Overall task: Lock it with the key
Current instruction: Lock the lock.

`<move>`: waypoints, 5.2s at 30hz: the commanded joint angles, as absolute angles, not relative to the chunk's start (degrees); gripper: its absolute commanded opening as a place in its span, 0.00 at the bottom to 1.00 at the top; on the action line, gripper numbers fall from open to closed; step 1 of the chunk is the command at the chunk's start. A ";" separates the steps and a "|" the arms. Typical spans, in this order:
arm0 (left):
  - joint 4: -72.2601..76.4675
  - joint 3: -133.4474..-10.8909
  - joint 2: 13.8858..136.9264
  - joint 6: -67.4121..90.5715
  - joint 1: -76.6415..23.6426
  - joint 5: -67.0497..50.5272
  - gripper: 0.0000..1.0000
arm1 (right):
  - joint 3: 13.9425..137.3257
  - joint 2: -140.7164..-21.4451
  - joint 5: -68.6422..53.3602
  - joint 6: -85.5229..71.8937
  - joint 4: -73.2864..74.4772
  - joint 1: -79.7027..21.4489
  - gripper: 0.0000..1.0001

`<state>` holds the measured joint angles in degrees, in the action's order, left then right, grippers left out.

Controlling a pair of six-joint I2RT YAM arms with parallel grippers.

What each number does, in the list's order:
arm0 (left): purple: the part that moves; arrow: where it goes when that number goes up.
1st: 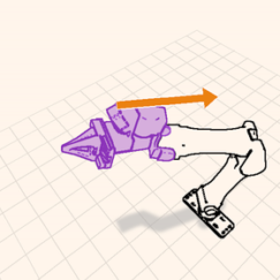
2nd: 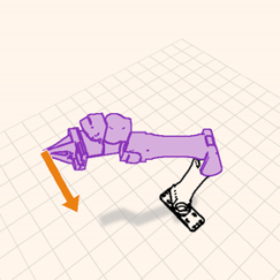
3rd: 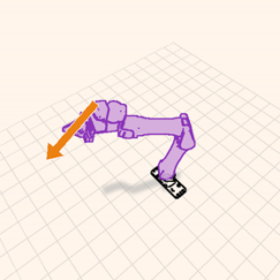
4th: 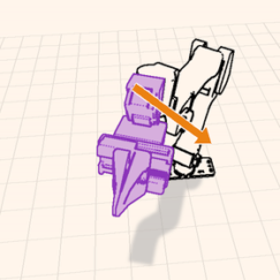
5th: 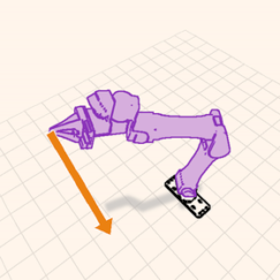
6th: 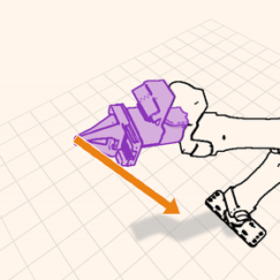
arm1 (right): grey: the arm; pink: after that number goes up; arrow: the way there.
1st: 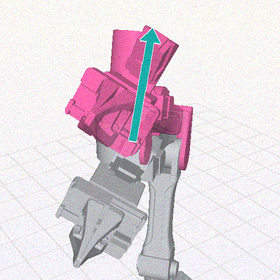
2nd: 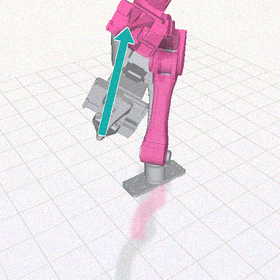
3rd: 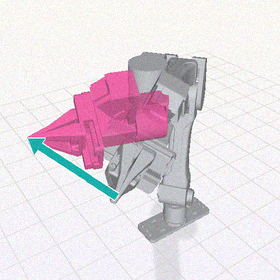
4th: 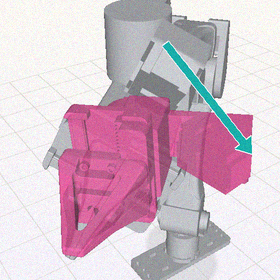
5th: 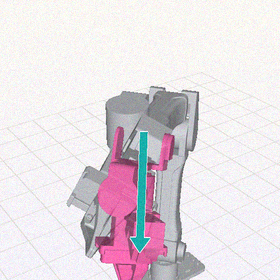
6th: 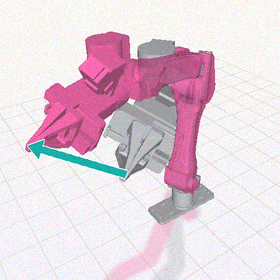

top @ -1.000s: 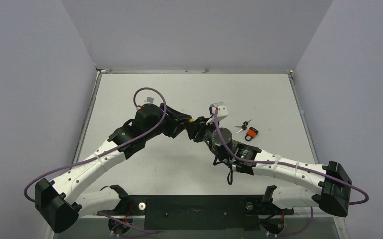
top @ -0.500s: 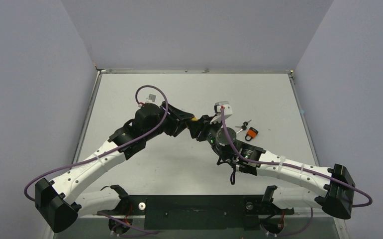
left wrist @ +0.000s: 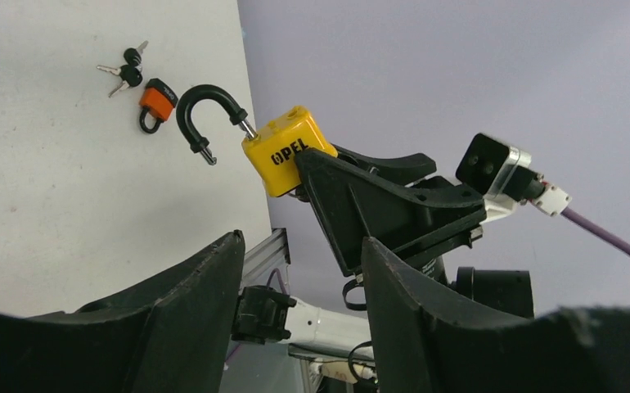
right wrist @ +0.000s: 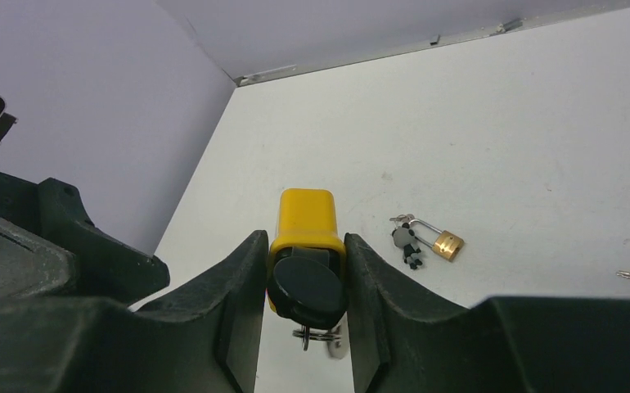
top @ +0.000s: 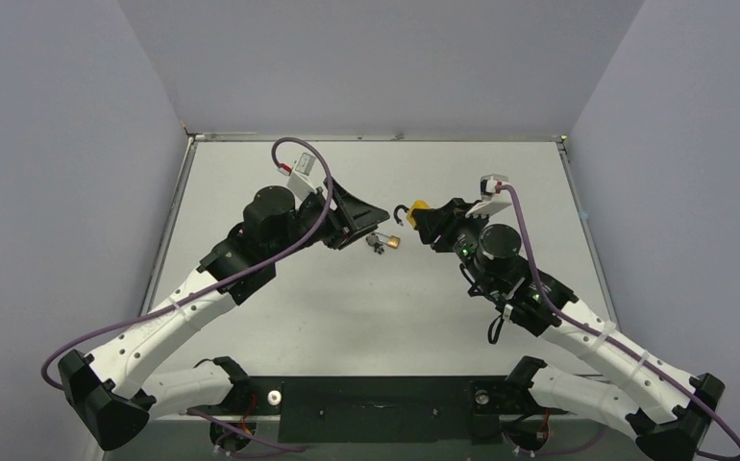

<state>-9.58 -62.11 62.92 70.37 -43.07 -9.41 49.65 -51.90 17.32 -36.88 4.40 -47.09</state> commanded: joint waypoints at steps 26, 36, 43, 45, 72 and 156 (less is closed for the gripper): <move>9.46 -51.79 45.71 -22.41 -67.00 10.90 0.56 | 67.39 -48.36 -45.17 -66.43 0.57 -25.45 0.00; 15.98 -51.10 45.03 -27.66 -68.25 12.71 0.56 | 67.78 -49.33 -44.55 -62.52 6.76 -28.87 0.00; 12.80 -54.03 46.09 -27.57 -68.29 10.79 0.57 | 69.19 -50.38 -41.94 -56.94 12.33 -32.10 0.00; 12.51 -54.13 45.96 -26.98 -68.29 10.24 0.56 | 69.66 -50.51 -41.28 -55.18 14.24 -32.33 0.00; -13.82 -67.95 48.39 -8.21 -68.13 -4.39 0.60 | 70.38 -48.32 -39.61 -42.01 19.21 -34.19 0.00; 4.81 -63.50 50.29 30.73 -49.74 -30.42 0.00 | 65.13 -47.01 -38.51 -32.94 6.42 -43.53 0.00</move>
